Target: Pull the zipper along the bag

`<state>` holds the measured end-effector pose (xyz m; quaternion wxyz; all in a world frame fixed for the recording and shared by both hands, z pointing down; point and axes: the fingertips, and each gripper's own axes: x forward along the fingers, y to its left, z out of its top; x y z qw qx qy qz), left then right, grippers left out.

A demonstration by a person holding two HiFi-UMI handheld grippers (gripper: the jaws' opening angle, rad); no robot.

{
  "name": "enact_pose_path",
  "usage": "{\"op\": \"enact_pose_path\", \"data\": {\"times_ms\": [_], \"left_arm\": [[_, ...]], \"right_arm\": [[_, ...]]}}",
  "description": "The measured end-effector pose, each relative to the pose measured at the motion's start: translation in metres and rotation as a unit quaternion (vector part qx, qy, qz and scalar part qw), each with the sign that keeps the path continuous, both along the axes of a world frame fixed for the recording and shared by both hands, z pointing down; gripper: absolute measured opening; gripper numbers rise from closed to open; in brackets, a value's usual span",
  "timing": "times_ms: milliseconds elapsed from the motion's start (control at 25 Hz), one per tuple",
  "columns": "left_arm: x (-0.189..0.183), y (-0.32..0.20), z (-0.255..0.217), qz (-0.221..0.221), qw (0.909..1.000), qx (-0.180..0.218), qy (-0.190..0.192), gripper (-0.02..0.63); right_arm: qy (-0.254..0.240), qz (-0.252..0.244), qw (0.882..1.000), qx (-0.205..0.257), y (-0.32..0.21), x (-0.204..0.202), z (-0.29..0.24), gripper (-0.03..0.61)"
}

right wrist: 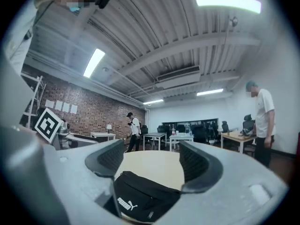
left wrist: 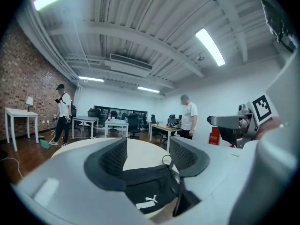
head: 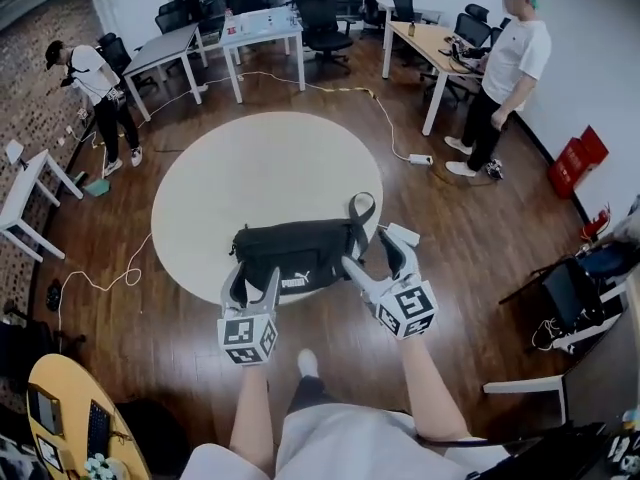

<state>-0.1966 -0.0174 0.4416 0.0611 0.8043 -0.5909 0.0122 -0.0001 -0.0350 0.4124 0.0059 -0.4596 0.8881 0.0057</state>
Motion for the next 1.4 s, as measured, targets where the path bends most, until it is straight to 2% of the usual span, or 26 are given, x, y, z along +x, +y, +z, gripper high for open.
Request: {"op": "enact_pose_path", "data": {"times_ms": [40, 160, 240, 320, 440, 520, 640, 760, 960, 1160, 1400], "left_arm": [[0.017, 0.022, -0.008, -0.001, 0.9999, 0.010, 0.001, 0.302], [0.069, 0.101, -0.019, -0.013, 0.9992, 0.035, -0.012, 0.298], [0.101, 0.153, -0.019, -0.023, 0.9985, 0.047, -0.018, 0.298], [0.125, 0.196, -0.015, -0.032, 0.9983, 0.045, -0.019, 0.296], [0.138, 0.245, -0.018, -0.038, 0.9987, 0.025, -0.022, 0.277], [0.139, 0.263, -0.038, -0.040, 0.9984, 0.030, -0.027, 0.278], [0.133, 0.274, -0.073, -0.044, 0.9961, 0.063, -0.041, 0.278], [0.122, 0.286, -0.092, -0.051, 0.9943, 0.087, -0.034, 0.276], [0.092, 0.300, -0.104, -0.044, 0.9942, 0.094, -0.030, 0.264], [0.052, 0.298, -0.115, -0.058, 0.9927, 0.102, -0.024, 0.256], [0.043, 0.299, -0.110, -0.063, 0.9929, 0.100, -0.012, 0.247]], "right_arm": [[0.008, -0.002, 1.000, 0.013, 0.027, 0.007, -0.006, 0.364], [0.027, -0.013, 0.999, 0.029, 0.116, 0.033, -0.009, 0.367], [0.018, -0.008, 0.999, 0.026, 0.167, 0.056, -0.007, 0.367], [-0.002, -0.009, 1.000, 0.011, 0.205, 0.075, -0.001, 0.366], [-0.015, -0.027, 0.999, -0.015, 0.242, 0.084, 0.001, 0.359], [-0.011, -0.028, 0.999, -0.011, 0.257, 0.088, -0.015, 0.353], [0.018, -0.018, 0.999, 0.025, 0.266, 0.085, -0.047, 0.345], [0.035, -0.009, 0.998, 0.048, 0.271, 0.074, -0.068, 0.337], [0.014, -0.016, 0.998, 0.055, 0.279, 0.031, -0.088, 0.327], [0.022, -0.041, 0.997, 0.069, 0.287, -0.018, -0.097, 0.320], [0.033, -0.037, 0.997, 0.064, 0.292, -0.024, -0.094, 0.307]]}}
